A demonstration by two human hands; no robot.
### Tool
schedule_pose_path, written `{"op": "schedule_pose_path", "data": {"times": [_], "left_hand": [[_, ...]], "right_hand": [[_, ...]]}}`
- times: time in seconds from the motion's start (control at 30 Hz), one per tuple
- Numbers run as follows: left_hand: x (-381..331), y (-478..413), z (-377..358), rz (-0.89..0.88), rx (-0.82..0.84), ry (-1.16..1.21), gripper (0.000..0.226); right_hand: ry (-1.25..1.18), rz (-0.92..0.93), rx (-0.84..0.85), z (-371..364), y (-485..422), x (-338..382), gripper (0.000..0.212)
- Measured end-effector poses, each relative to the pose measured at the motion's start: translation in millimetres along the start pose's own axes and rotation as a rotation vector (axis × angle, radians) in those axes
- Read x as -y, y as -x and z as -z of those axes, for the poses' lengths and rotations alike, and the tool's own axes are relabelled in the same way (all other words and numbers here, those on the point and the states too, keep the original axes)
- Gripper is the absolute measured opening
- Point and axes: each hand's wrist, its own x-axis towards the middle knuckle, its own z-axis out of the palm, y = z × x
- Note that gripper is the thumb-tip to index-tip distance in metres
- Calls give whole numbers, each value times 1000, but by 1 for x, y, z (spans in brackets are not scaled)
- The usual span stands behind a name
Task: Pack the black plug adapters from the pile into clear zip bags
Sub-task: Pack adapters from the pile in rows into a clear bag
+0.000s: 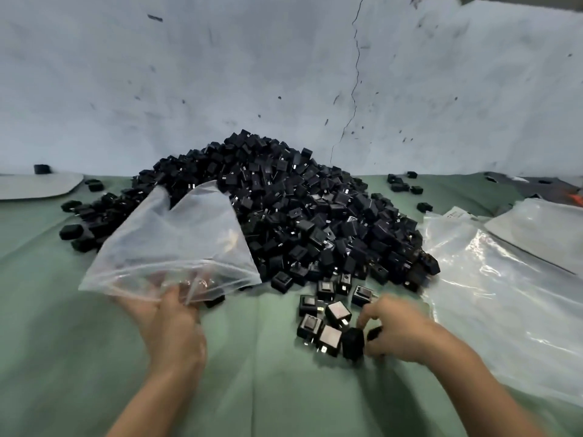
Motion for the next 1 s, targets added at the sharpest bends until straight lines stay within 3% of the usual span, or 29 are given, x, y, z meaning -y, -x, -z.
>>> {"op": "schedule_pose_path", "data": {"times": [0.1, 0.2, 0.3, 0.33, 0.37, 0.47, 0.5, 0.57, 0.67, 0.77, 0.9, 1.0], "left_hand": [[3, 27, 21, 161, 151, -68, 63], [-1, 37, 33, 180, 212, -165, 62], [-13, 27, 45, -64, 110, -496, 100], [-19, 24, 49, -189, 114, -656, 104], [-24, 20, 53, -327, 149, -825, 96], [-34, 10, 62, -632, 317, -1268, 36], [-36, 8, 63, -667, 377, -1394, 26], [-38, 7, 61, -674, 509, -1519, 27], [-34, 22, 40, -635, 651, -1498, 27], [-22, 48, 15, -710, 777, -1377, 27], [-25, 80, -7, -806, 843, -1193, 12], [-25, 92, -12, -837, 992, -957, 7]], "right_hand": [[58, 15, 35, -2, -1, -4, 39], [33, -26, 42, -6, -3, -10, 38], [-63, -72, 8, -5, -5, -18, 32], [-113, -80, -27, -3, -6, -20, 27], [-193, -85, -81, -3, -7, -22, 21], [-589, -80, -225, 1, -7, -18, 15], [-718, -67, -229, 2, -5, -13, 21], [-931, 0, -172, 7, 2, -3, 32], [-1105, 217, -42, 14, 18, 20, 23], [-1181, 392, 125, 7, 30, 48, 12], [-1352, 396, 302, -9, 27, 58, 18], [-1526, 363, 419, -14, 26, 51, 31]]}}
